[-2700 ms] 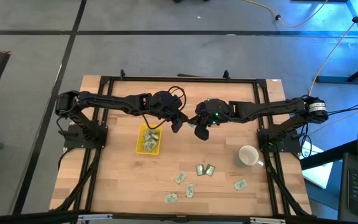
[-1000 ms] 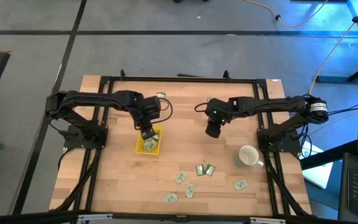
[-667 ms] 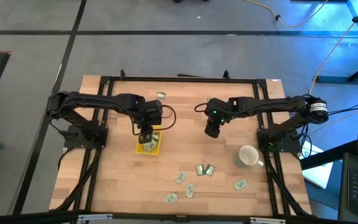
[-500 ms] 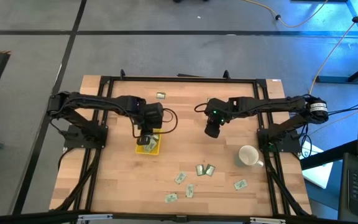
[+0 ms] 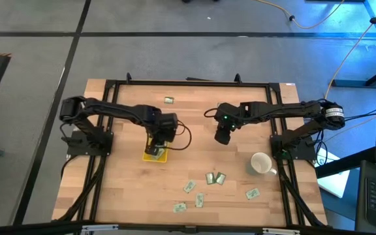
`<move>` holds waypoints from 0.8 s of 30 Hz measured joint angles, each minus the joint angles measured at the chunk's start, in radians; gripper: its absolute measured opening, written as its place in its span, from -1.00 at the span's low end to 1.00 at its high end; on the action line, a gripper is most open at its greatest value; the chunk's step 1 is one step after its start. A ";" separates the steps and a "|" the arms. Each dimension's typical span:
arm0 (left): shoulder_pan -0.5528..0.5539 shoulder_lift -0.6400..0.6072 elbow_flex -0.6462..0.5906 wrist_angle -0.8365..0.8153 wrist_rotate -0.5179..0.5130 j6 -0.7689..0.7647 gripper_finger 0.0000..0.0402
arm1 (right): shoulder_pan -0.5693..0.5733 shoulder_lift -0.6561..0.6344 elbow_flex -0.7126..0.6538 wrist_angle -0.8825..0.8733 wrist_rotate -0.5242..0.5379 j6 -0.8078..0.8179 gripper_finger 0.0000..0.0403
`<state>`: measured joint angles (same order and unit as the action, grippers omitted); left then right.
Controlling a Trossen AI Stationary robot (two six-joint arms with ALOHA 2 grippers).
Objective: Pick and place Stevia / Truvia into bins
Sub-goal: Put the white packet into the yellow bin
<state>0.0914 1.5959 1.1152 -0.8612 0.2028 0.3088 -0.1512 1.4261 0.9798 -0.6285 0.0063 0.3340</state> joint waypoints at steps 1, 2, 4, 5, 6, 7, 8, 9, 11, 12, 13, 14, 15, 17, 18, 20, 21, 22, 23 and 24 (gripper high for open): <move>0.000 0.009 0.000 0.003 0.002 0.009 -0.98 | 0.000 0.000 0.000 0.000 0.000 0.000 -0.21; -0.002 0.017 0.000 0.014 0.004 0.018 -0.98 | 0.000 0.000 0.000 0.000 0.000 0.001 -0.21; -0.005 0.037 0.000 0.014 0.002 0.020 -0.98 | 0.000 0.000 0.000 0.003 0.000 0.000 -0.21; -0.006 0.046 0.000 0.013 0.002 0.020 -0.98 | 0.000 0.000 0.000 0.004 0.000 0.000 -0.21; -0.006 0.055 0.000 0.013 0.002 0.019 -0.98 | 0.000 0.000 0.000 0.004 0.000 0.001 -0.21; -0.006 0.065 0.000 0.013 0.001 0.016 -0.97 | 0.000 0.000 0.000 0.004 0.000 0.002 -0.21; -0.006 0.073 0.000 0.012 0.001 0.012 -0.96 | 0.000 0.000 0.000 0.005 0.000 0.001 -0.21; -0.005 0.081 0.000 0.013 0.001 0.012 -0.95 | 0.000 0.000 0.000 0.005 0.000 0.000 -0.21; -0.005 0.092 0.000 0.010 0.000 0.012 -0.89 | 0.000 0.000 0.000 0.006 0.000 0.001 -0.21; -0.005 0.095 0.000 0.008 0.000 0.011 -0.85 | 0.000 0.000 0.000 0.006 0.000 0.002 -0.21; -0.004 0.096 0.000 0.001 -0.001 0.011 -0.81 | 0.000 0.000 0.000 0.007 0.000 0.001 -0.21; -0.004 0.096 0.000 -0.005 -0.003 0.011 -0.76 | 0.000 0.000 0.000 0.008 0.000 0.001 -0.21; -0.004 0.094 0.000 -0.009 -0.005 0.010 -0.72 | 0.000 0.000 0.000 0.009 0.000 0.001 -0.21; -0.004 0.079 0.000 -0.034 -0.024 -0.004 -0.65 | 0.000 0.000 0.000 0.011 0.000 0.001 -0.21; -0.004 0.068 0.000 -0.044 -0.038 -0.011 -0.61 | 0.000 0.000 0.000 0.012 0.000 0.001 -0.21; -0.004 0.046 0.000 -0.070 -0.068 -0.032 -0.56 | 0.000 0.000 0.000 0.015 0.000 0.002 -0.21; -0.004 0.033 0.000 -0.086 -0.077 -0.038 -0.54 | 0.000 0.000 0.000 0.023 0.000 0.003 -0.21; -0.004 0.019 0.000 -0.095 -0.080 -0.046 -0.53 | 0.000 0.000 0.000 0.033 0.000 0.003 -0.21; -0.004 0.004 0.000 -0.095 -0.082 -0.061 -0.52 | 0.000 0.000 0.000 0.042 0.000 0.003 -0.21; -0.004 -0.011 0.000 -0.095 -0.081 -0.079 -0.51 | 0.000 0.000 0.000 0.050 0.000 0.003 -0.21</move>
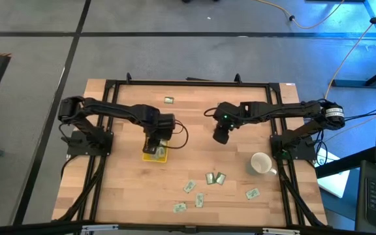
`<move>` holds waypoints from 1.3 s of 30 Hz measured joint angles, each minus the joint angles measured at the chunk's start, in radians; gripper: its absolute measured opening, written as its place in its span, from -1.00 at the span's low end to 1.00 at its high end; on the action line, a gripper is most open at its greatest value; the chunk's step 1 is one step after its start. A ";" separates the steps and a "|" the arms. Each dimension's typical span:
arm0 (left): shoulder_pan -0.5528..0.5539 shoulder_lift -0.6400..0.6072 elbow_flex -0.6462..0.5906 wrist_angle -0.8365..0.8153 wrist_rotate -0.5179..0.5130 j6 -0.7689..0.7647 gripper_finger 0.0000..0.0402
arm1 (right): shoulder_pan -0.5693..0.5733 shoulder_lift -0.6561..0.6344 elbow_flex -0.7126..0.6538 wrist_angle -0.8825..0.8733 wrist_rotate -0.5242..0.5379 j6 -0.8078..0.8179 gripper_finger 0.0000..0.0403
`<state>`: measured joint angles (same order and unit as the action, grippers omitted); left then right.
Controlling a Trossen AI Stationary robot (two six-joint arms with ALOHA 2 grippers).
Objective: Pick and place Stevia / Truvia into bins
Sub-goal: Put the white packet into the yellow bin
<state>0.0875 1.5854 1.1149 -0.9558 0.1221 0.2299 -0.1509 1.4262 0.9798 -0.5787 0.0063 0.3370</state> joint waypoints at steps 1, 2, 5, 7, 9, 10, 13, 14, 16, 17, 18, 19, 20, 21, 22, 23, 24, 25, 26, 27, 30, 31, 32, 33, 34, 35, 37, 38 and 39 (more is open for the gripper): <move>0.000 -0.016 0.000 0.004 0.001 -0.021 -0.51 | 0.000 0.000 0.000 0.013 0.000 0.000 -0.21; 0.000 -0.031 0.000 0.012 0.001 -0.041 -0.51 | 0.000 0.000 0.000 0.031 0.000 -0.001 -0.21; 0.001 -0.079 0.000 0.027 0.002 -0.084 -0.52 | 0.000 0.000 0.000 0.093 0.000 0.002 -0.21; 0.001 -0.109 0.000 0.062 0.003 -0.108 -0.53 | 0.000 0.000 0.000 0.133 -0.002 0.025 -0.21; 0.001 -0.142 0.000 0.091 0.013 -0.122 -0.55 | 0.000 0.000 0.000 0.169 -0.043 -0.010 -0.21; 0.001 -0.155 0.000 0.111 0.017 -0.125 -0.56 | 0.003 0.000 0.000 0.178 -0.073 -0.049 -0.21; 0.001 -0.196 0.000 0.164 0.020 -0.151 -0.60 | 0.034 0.000 0.026 0.150 -0.118 -0.134 -0.21; 0.001 -0.210 0.000 0.185 0.020 -0.162 -0.61 | 0.045 0.000 0.039 0.136 -0.119 -0.154 -0.21; 0.000 -0.235 0.000 0.214 0.020 -0.177 -0.63 | 0.068 0.000 0.074 0.081 -0.121 -0.197 -0.21; 0.000 -0.245 0.000 0.226 0.020 -0.183 -0.64 | 0.079 0.000 0.095 0.052 -0.119 -0.223 -0.21; 0.000 -0.254 0.000 0.242 0.021 -0.189 -0.65 | 0.091 0.001 0.119 0.025 -0.114 -0.249 -0.21; 0.000 -0.264 0.000 0.256 0.021 -0.191 -0.66 | 0.106 0.001 0.148 -0.012 -0.102 -0.269 -0.21; 0.000 -0.273 0.000 0.260 0.022 -0.191 -0.67 | 0.123 0.001 0.176 -0.055 -0.084 -0.290 -0.21; 0.000 -0.279 0.000 0.262 0.022 -0.192 -0.67 | 0.142 0.001 0.206 -0.106 -0.065 -0.308 -0.21; 0.000 -0.284 -0.003 0.278 0.022 -0.195 -0.68 | 0.161 0.001 0.237 -0.161 -0.044 -0.319 -0.21; 0.000 -0.292 -0.016 0.314 0.025 -0.200 -0.69 | 0.180 0.001 0.268 -0.210 -0.020 -0.326 -0.21; 0.000 -0.306 -0.042 0.354 0.032 -0.207 -0.69 | 0.200 0.001 0.299 -0.252 0.003 -0.330 -0.21; 0.000 -0.323 -0.077 0.397 0.037 -0.222 -0.70 | 0.216 0.001 0.326 -0.287 0.025 -0.331 -0.21; 0.000 -0.339 -0.116 0.448 0.041 -0.236 -0.70 | 0.235 0.001 0.348 -0.318 0.046 -0.325 -0.21; 0.000 -0.357 -0.157 0.506 0.041 -0.250 -0.70 | 0.254 0.001 0.369 -0.347 0.060 -0.311 -0.21; 0.000 -0.412 -0.278 0.665 0.040 -0.286 -0.70 | 0.320 0.001 0.411 -0.386 0.065 -0.266 -0.21; 0.000 -0.431 -0.316 0.711 0.039 -0.294 -0.70 | 0.345 0.001 0.418 -0.405 0.064 -0.258 -0.21; 0.000 -0.449 -0.351 0.745 0.035 -0.296 -0.70 | 0.370 0.005 0.425 -0.425 0.064 -0.238 -0.21; 0.000 -0.463 -0.381 0.777 0.032 -0.298 -0.70 | 0.392 0.011 0.436 -0.434 0.070 -0.218 -0.21; 0.000 -0.475 -0.406 0.802 0.031 -0.299 -0.71 | 0.413 0.022 0.449 -0.444 0.079 -0.185 -0.21; 0.000 -0.486 -0.431 0.818 0.030 -0.300 -0.71 | 0.432 0.037 0.461 -0.465 0.087 -0.151 -0.21; 0.000 -0.500 -0.466 0.832 0.029 -0.299 -0.71 | 0.466 0.075 0.488 -0.503 0.089 -0.086 -0.21; 0.000 -0.503 -0.478 0.832 0.029 -0.299 -0.71 | 0.484 0.097 0.500 -0.520 0.089 -0.061 -0.21; 0.000 -0.503 -0.488 0.834 0.029 -0.299 -0.71 | 0.503 0.120 0.512 -0.540 0.079 -0.051 -0.21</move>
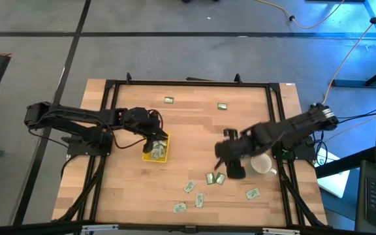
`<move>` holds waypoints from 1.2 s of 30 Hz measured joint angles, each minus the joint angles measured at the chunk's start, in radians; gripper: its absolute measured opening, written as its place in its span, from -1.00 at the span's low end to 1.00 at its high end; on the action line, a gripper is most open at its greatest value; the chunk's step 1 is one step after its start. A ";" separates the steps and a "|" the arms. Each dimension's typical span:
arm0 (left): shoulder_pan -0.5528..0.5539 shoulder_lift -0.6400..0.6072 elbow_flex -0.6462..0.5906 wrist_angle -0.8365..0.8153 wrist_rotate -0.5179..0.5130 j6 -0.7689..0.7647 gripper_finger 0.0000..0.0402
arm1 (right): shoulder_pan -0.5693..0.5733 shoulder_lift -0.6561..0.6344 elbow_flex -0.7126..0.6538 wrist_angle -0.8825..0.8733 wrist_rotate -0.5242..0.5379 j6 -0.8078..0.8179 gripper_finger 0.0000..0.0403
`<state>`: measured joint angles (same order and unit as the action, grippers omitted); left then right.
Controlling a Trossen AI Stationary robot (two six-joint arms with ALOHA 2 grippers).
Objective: Pick and place Stevia / Truvia into bins
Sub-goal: Put the white packet into the yellow bin
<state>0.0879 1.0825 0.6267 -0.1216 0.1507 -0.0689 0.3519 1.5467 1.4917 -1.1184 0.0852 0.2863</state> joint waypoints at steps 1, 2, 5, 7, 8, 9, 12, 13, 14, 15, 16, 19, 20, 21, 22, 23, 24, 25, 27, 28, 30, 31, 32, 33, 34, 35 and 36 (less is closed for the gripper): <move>0.000 0.000 -0.011 -0.001 0.000 0.000 -0.71 | 0.022 0.023 0.011 -0.022 -0.015 0.003 -0.21; 0.000 0.001 -0.017 -0.005 0.000 0.000 -0.71 | 0.043 0.047 0.019 -0.048 -0.033 0.005 -0.21; 0.000 0.007 -0.029 -0.001 0.000 0.000 -0.72 | 0.102 0.111 0.032 -0.126 -0.094 0.050 -0.21; 0.000 0.008 -0.031 -0.003 0.000 0.002 -0.72 | 0.136 0.143 0.031 -0.150 -0.151 0.115 -0.21; 0.000 0.007 -0.031 -0.001 0.000 0.003 -0.72 | 0.152 0.155 0.025 -0.151 -0.184 0.152 -0.21; 0.000 0.007 -0.031 -0.001 0.000 0.003 -0.72 | 0.167 0.167 0.021 -0.153 -0.210 0.186 -0.21; 0.000 0.007 -0.031 -0.001 0.000 0.003 -0.71 | 0.217 0.195 0.009 -0.139 -0.226 0.292 -0.21; 0.000 0.007 -0.031 -0.001 0.000 0.003 -0.71 | 0.233 0.203 0.007 -0.133 -0.226 0.319 -0.21; 0.000 0.007 -0.031 -0.001 0.000 0.003 -0.71 | 0.248 0.211 0.004 -0.130 -0.226 0.341 -0.21; 0.000 0.007 -0.031 -0.001 0.000 0.004 -0.71 | 0.261 0.219 -0.002 -0.128 -0.226 0.364 -0.21; 0.000 0.007 -0.031 -0.001 0.000 0.010 -0.71 | 0.273 0.227 -0.010 -0.124 -0.226 0.383 -0.21; 0.000 0.007 -0.031 -0.001 0.000 0.021 -0.72 | 0.306 0.240 -0.048 -0.095 -0.227 0.443 -0.21; 0.000 0.007 -0.031 -0.001 0.000 0.021 -0.73 | 0.316 0.242 -0.065 -0.085 -0.226 0.461 -0.21; 0.000 0.007 -0.031 -0.001 0.000 0.020 -0.73 | 0.326 0.243 -0.084 -0.074 -0.226 0.477 -0.21; 0.000 0.007 -0.031 -0.001 0.000 0.021 -0.73 | 0.334 0.243 -0.106 -0.052 -0.227 0.500 -0.21; 0.000 0.007 -0.031 -0.001 0.000 0.022 -0.73 | 0.339 0.243 -0.130 -0.025 -0.227 0.521 -0.21; 0.000 0.007 -0.031 -0.001 0.000 0.022 -0.72 | 0.346 0.243 -0.153 0.002 -0.227 0.539 -0.21; 0.000 0.007 -0.031 -0.001 0.000 0.022 -0.72 | 0.351 0.243 -0.175 0.029 -0.230 0.549 -0.21; 0.000 0.008 -0.031 -0.001 0.000 0.022 -0.71 | 0.359 0.242 -0.216 0.084 -0.241 0.560 -0.21; 0.000 0.008 -0.031 -0.001 0.000 0.022 -0.71 | 0.362 0.241 -0.236 0.106 -0.245 0.571 -0.21; 0.000 0.008 -0.031 -0.001 0.000 0.022 -0.71 | 0.367 0.241 -0.277 0.144 -0.246 0.580 -0.21; 0.000 0.008 -0.031 -0.002 0.000 0.022 -0.71 | 0.370 0.241 -0.294 0.157 -0.245 0.587 -0.21; 0.000 0.008 -0.031 -0.002 0.000 0.022 -0.72 | 0.373 0.241 -0.311 0.168 -0.245 0.595 -0.21; 0.000 0.008 -0.031 -0.002 -0.001 0.022 -0.72 | 0.376 0.241 -0.328 0.179 -0.246 0.599 -0.21; 0.000 0.008 -0.031 -0.003 0.000 0.021 -0.73 | 0.380 0.241 -0.346 0.192 -0.247 0.602 -0.21; 0.000 0.008 -0.031 -0.003 -0.001 0.021 -0.73 | 0.381 0.241 -0.364 0.206 -0.252 0.604 -0.21; 0.000 0.008 -0.031 -0.003 -0.001 0.021 -0.73 | 0.384 0.241 -0.381 0.223 -0.261 0.606 -0.21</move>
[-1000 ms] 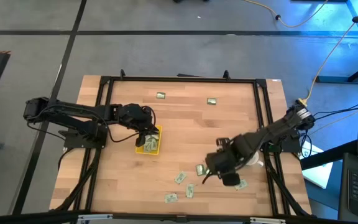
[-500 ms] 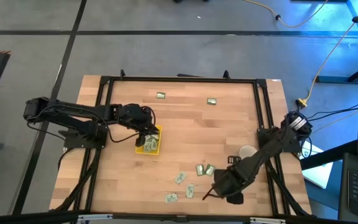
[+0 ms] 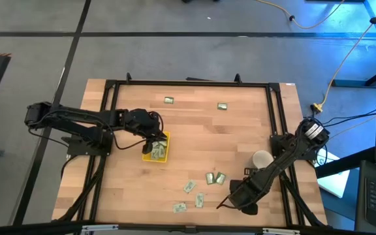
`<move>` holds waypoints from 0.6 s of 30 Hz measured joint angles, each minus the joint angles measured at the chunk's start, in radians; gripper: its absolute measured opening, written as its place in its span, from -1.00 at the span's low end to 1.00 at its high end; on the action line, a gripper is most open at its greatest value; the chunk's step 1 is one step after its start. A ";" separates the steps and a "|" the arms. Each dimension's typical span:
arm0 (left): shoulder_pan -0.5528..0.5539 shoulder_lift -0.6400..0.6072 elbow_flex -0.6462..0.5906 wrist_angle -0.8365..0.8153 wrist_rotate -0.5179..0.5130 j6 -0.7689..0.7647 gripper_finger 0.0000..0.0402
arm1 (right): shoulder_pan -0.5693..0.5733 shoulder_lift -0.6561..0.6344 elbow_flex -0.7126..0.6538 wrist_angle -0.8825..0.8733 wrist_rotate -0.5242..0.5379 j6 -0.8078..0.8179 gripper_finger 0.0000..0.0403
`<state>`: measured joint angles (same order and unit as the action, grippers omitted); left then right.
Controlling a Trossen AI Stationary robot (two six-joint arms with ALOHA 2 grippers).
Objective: Pick and place Stevia / Truvia into bins
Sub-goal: Put the white packet into the yellow bin
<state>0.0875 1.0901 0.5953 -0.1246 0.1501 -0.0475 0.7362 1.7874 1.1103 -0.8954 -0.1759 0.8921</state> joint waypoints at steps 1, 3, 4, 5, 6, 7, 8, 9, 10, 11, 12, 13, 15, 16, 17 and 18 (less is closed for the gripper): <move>0.000 0.000 0.000 0.000 0.000 0.000 -0.73 | 0.001 0.000 -0.017 0.024 -0.011 0.002 -0.21; 0.000 0.000 0.000 -0.001 0.000 0.000 -0.74 | 0.002 0.000 -0.057 0.087 -0.028 0.021 -0.21; 0.000 0.000 0.000 -0.001 0.000 0.000 -0.74 | 0.002 0.000 -0.077 0.120 -0.032 0.028 -0.21; 0.000 0.000 0.000 -0.001 0.000 -0.001 -0.74 | 0.002 0.000 -0.095 0.150 -0.032 0.041 -0.21; 0.000 0.000 0.000 -0.001 0.000 0.000 -0.74 | 0.001 -0.004 -0.110 0.174 -0.033 0.050 -0.21; 0.000 0.000 0.000 -0.001 0.000 -0.001 -0.74 | 0.001 -0.009 -0.126 0.194 -0.038 0.058 -0.21; 0.000 0.000 0.000 -0.001 0.000 0.000 -0.74 | 0.000 -0.010 -0.136 0.204 -0.041 0.071 -0.21; 0.000 0.000 0.000 -0.002 0.000 -0.001 -0.74 | 0.000 -0.010 -0.146 0.209 -0.042 0.076 -0.21; 0.000 0.000 0.000 -0.003 0.000 -0.001 -0.73 | 0.000 -0.010 -0.153 0.211 -0.042 0.078 -0.22; 0.000 0.000 0.000 -0.003 0.000 0.000 -0.73 | 0.000 -0.010 -0.158 0.213 -0.045 0.078 -0.23; 0.000 0.000 0.000 -0.004 0.000 0.000 -0.73 | 0.000 -0.010 -0.162 0.214 -0.050 0.076 -0.25; 0.000 0.000 0.000 -0.005 0.000 0.000 -0.72 | -0.001 -0.010 -0.163 0.214 -0.051 0.074 -0.28; 0.000 0.000 0.000 -0.006 0.000 -0.001 -0.72 | -0.001 -0.010 -0.164 0.214 -0.050 0.072 -0.34; 0.000 0.000 0.000 -0.006 0.000 0.000 -0.72 | -0.001 -0.010 -0.164 0.213 -0.050 0.075 -0.37; 0.000 0.000 0.000 -0.006 0.000 0.000 -0.72 | -0.001 -0.009 -0.165 0.212 -0.050 0.078 -0.40; 0.000 0.000 0.000 -0.006 0.000 -0.001 -0.73 | 0.002 -0.009 -0.165 0.211 -0.049 0.080 -0.43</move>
<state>0.0875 1.0901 0.5953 -0.1303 0.1497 -0.0481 0.7378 1.7789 0.9455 -0.6844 -0.2251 0.9726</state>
